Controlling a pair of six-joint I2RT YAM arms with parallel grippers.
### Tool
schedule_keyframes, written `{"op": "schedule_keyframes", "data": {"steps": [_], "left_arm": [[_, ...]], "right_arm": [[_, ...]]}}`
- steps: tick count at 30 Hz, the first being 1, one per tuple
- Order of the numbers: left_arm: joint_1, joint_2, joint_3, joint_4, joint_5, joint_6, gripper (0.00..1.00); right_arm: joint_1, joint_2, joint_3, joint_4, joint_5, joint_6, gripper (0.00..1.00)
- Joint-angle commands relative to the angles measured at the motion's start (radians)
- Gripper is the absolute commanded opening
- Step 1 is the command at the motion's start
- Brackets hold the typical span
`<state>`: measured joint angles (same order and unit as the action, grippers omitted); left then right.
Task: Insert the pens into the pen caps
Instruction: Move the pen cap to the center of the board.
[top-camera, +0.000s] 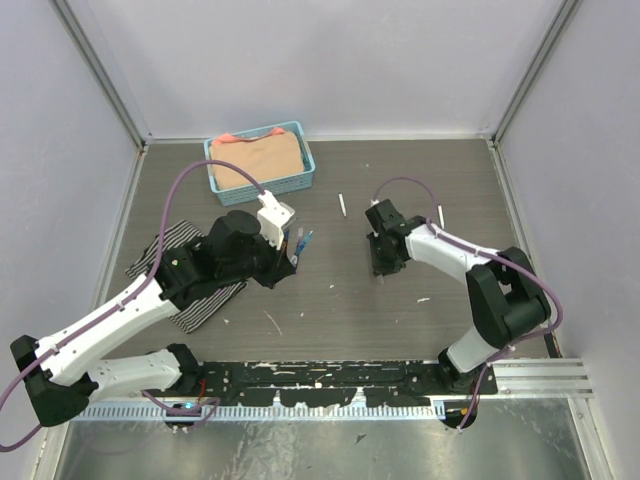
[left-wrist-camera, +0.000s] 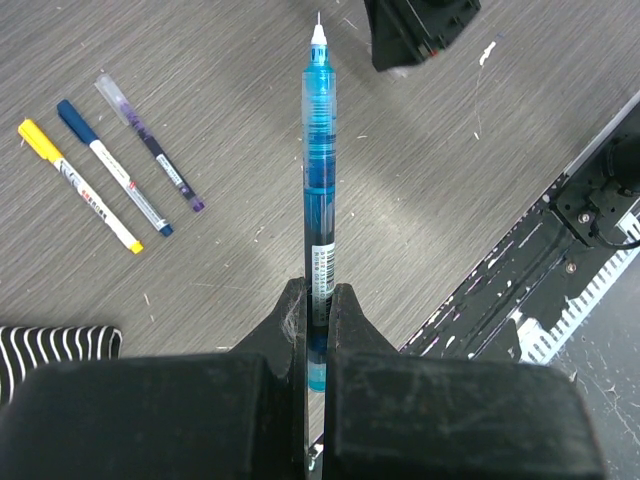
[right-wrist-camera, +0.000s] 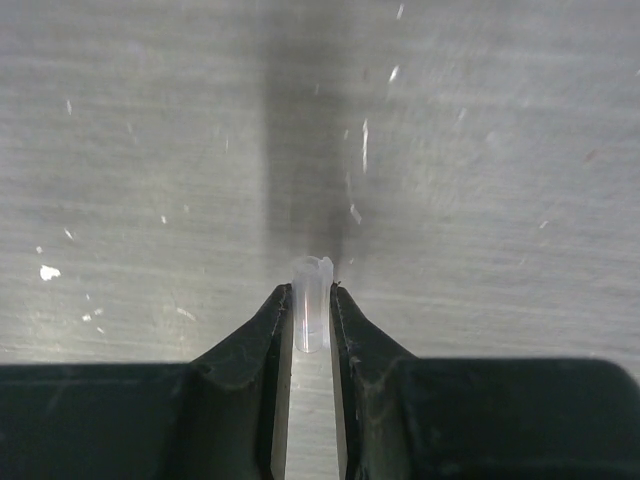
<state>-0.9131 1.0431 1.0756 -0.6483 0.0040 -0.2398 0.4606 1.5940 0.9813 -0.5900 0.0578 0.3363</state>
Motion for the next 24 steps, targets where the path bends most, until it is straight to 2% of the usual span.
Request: {"op": "schedule_keyframes", "data": {"steps": [1,10,13,18,24], "left_arm": [[0.003,-0.015,0.014,0.037,-0.018,-0.008,0.0],[0.002,-0.029,0.004,0.047,-0.051,-0.025,0.0],[0.003,-0.032,0.004,0.044,-0.057,-0.024,0.0],[0.002,-0.033,-0.002,0.042,-0.057,-0.025,0.0],[0.002,-0.03,-0.003,0.046,-0.053,-0.029,0.0]], "right_arm": [[0.061,-0.079,-0.076,0.019,0.069,0.113,0.16],[0.111,-0.093,-0.15,0.014,0.12,0.208,0.17],[0.114,-0.089,-0.151,0.015,0.132,0.218,0.26],[0.116,-0.072,-0.15,0.019,0.136,0.207,0.36],[0.116,-0.06,-0.147,0.036,0.115,0.189,0.38]]}}
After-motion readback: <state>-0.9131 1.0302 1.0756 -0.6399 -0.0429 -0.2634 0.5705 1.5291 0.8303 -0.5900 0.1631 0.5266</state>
